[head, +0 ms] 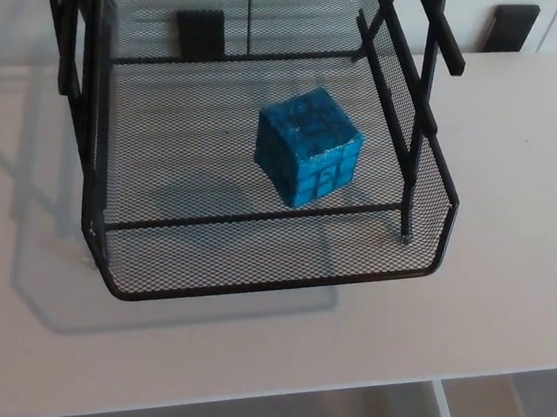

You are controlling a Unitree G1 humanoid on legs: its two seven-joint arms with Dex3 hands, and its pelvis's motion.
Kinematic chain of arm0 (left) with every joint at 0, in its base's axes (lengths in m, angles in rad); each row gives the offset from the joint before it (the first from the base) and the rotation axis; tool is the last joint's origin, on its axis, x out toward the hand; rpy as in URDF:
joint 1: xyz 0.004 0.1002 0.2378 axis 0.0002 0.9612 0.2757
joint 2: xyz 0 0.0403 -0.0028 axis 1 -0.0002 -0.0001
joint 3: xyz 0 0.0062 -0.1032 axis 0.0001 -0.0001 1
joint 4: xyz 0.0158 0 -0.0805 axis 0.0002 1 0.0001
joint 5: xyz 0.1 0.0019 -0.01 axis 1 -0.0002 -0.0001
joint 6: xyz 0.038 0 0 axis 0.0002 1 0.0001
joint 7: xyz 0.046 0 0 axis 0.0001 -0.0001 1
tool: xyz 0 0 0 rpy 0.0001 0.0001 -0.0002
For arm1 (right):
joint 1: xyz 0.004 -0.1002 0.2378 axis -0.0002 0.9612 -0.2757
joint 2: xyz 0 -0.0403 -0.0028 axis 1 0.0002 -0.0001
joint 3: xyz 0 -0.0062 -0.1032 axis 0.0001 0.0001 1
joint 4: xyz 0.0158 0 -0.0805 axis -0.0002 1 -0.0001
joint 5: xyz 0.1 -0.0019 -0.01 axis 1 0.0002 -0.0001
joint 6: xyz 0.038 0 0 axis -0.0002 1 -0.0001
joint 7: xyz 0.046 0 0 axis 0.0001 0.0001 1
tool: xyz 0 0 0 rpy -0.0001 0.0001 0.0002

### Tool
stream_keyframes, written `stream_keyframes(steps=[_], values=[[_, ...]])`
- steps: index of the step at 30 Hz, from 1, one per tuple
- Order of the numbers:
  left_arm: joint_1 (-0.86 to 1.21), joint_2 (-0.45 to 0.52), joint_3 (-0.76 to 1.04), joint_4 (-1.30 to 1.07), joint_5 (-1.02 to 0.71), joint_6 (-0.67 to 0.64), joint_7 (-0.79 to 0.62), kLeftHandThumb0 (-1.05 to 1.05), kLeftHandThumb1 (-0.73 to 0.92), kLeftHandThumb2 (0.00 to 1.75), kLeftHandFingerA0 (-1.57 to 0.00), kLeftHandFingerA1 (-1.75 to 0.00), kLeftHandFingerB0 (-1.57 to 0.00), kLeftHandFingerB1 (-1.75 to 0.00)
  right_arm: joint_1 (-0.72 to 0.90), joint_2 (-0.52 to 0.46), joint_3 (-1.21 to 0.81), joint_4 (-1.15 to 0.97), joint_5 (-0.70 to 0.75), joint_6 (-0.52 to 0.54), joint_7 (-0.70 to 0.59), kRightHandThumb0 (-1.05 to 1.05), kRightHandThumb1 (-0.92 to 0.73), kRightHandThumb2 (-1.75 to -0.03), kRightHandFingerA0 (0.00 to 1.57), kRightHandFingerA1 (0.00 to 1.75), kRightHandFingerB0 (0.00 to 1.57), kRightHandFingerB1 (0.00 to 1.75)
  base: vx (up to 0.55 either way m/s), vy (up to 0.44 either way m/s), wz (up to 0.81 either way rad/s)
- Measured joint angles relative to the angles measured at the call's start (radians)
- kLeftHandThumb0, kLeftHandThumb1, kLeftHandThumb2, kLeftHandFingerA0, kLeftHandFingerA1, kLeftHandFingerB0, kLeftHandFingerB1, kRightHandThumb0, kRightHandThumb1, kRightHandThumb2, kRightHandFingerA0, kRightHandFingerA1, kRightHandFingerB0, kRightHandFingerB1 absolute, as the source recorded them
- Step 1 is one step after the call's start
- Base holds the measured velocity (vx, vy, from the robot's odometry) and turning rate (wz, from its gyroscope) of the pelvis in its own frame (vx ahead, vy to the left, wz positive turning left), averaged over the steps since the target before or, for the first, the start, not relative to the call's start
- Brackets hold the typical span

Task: The robot walks towards a desk on which a file tray is kept in the middle and a cube is kept to its right. The robot lifts the cube using its right hand and places it on the file tray.

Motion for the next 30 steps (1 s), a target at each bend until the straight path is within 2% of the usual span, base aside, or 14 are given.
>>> stream_keyframes(steps=[3,4,5,6,7,8,14,15,16,18,22,24,25,30], values=[[0.001,-0.001,-0.002,0.000,0.000,0.000,0.000,-0.78,0.30,1.62,-0.72,-1.17,-0.56,-1.11,0.021,0.000,-0.031,0.081,0.016,0.018,-0.010,-0.83,-0.88,-0.68,0.77,1.30,0.01,0.53,0.00,0.000,0.00],[0.003,0.000,-0.003,0.000,0.000,0.000,0.000,-0.82,0.30,1.63,-0.70,-1.18,-0.55,-1.12,0.027,-0.001,-0.062,0.125,0.030,0.026,-0.027,-0.70,-0.62,-0.93,0.28,0.71,0.00,0.14,0.00,0.000,0.00],[0.004,0.000,-0.005,0.000,0.000,0.000,0.000,-0.83,0.30,1.61,-0.72,-1.19,-0.55,-1.11,0.036,-0.001,-0.095,0.165,0.046,0.034,-0.039,-0.70,-0.57,-0.91,0.20,0.60,0.00,0.17,0.00,0.000,0.00],[0.005,0.000,-0.005,0.000,0.000,0.000,0.000,-0.68,0.56,1.54,-0.93,-1.23,-0.46,-0.99,0.044,0.000,-0.112,0.186,0.056,0.040,-0.043,-0.64,-0.48,-0.83,0.96,1.01,0.20,0.48,0.00,0.000,0.00],[0.010,0.001,-0.006,0.000,0.000,0.000,0.000,-0.68,0.56,1.54,-0.93,-1.23,-0.46,-0.99,0.062,0.003,-0.145,0.219,0.073,0.054,-0.052,-0.64,-0.48,-0.83,0.96,1.01,0.20,0.48,0.00,0.000,0.00],[0.013,0.001,-0.006,0.001,0.000,0.000,0.000,-0.79,0.27,1.67,-0.71,-1.20,-0.56,-1.13,0.071,0.006,-0.167,0.238,0.085,0.066,-0.058,-0.60,-0.46,-0.77,0.68,0.69,0.21,0.42,0.00,0.000,0.00],[0.019,0.004,-0.014,0.000,0.001,0.000,0.001,-0.73,0.21,1.66,-0.69,-1.27,-0.47,-1.19,0.125,0.049,-0.245,0.267,0.153,0.149,-0.096,-0.47,-0.47,-0.67,0.22,0.48,0.23,0.38,0.00,0.000,0.00],[0.020,0.005,-0.015,0.000,0.002,0.000,0.001,-0.54,0.54,1.47,-0.94,-1.19,-0.47,-0.95,0.129,0.055,-0.250,0.275,0.166,0.160,-0.100,-0.47,-0.53,-0.67,0.03,0.33,0.08,0.34,0.00,0.000,0.00],[0.020,0.006,-0.016,0.000,0.002,0.000,0.002,-0.51,0.52,1.45,-0.97,-1.19,-0.51,-0.95,0.134,0.057,-0.250,0.284,0.179,0.170,-0.099,-0.28,-0.47,-0.96,0.05,0.55,0.00,0.48,0.00,0.000,0.00],[0.019,0.007,-0.019,-0.001,0.002,0.000,0.004,-0.49,0.53,1.45,-0.91,-1.15,-0.49,-0.94,0.148,0.058,-0.232,0.285,0.203,0.194,-0.091,-0.61,-0.68,-0.60,0.15,0.40,0.02,0.26,0.00,0.000,0.00],[0.018,0.009,-0.027,-0.002,0.004,0.000,0.007,-0.49,0.51,1.43,-0.91,-1.15,-0.52,-0.94,0.199,0.057,-0.094,0.279,0.204,0.201,-0.076,-0.60,-0.47,-0.77,0.21,0.50,0.07,0.38,0.00,0.000,0.00],[0.018,0.009,-0.031,-0.002,0.004,0.000,0.007,-0.62,0.09,1.69,-0.68,-1.26,-0.50,-1.19,0.214,0.050,-0.023,0.295,0.202,0.195,-0.070,-0.60,-0.64,-0.60,0.29,0.40,0.14,0.25,0.00,0.000,0.00],[0.018,0.010,-0.034,-0.002,0.004,0.000,0.007,-0.45,0.44,1.38,-0.88,-1.12,-0.47,-0.91,0.218,0.041,0.016,0.311,0.202,0.189,-0.067,-0.62,-0.47,-0.78,0.23,0.51,0.11,0.39,0.00,0.000,0.00],[0.008,0.013,-0.044,0.005,0.011,0.000,0.013,-0.42,0.39,1.35,-0.87,-1.10,-0.50,-0.90,0.200,-0.017,0.144,0.422,0.211,0.163,-0.025,-0.61,-0.46,-0.76,0.15,0.48,0.13,0.40,0.00,0.000,0.00]])
